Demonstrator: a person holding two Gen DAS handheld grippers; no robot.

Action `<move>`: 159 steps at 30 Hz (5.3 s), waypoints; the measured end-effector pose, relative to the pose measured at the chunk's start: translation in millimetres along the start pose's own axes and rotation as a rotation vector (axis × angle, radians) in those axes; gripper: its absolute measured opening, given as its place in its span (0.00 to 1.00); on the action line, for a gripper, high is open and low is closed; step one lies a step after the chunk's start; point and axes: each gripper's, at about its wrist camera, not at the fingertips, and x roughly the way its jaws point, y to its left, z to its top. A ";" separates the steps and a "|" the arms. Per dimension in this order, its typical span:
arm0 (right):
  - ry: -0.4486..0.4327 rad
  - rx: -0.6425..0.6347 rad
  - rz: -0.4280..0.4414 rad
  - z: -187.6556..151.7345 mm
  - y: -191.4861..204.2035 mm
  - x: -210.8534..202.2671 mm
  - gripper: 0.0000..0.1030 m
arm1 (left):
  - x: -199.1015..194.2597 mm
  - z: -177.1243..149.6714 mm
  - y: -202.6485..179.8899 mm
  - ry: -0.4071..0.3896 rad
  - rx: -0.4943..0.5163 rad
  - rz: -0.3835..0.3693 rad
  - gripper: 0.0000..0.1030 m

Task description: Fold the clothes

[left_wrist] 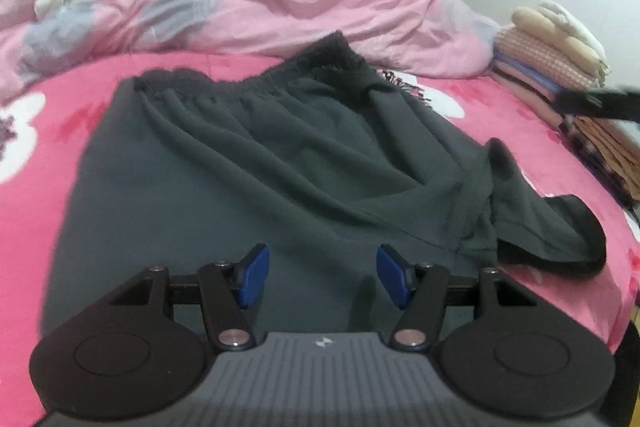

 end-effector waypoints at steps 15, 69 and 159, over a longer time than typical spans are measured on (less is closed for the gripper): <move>0.247 0.164 0.033 24.6 -81.4 186.9 0.02 | 28.0 -33.1 -3.3 -0.120 0.067 0.025 0.66; 0.111 -0.183 0.294 -147.5 55.0 -122.3 0.30 | 31.3 -35.5 -0.1 -0.139 0.027 -0.010 0.73; -0.253 0.619 -0.279 -184.6 -118.4 -127.8 0.47 | -9.0 -81.9 -111.4 0.182 -0.050 -0.374 0.77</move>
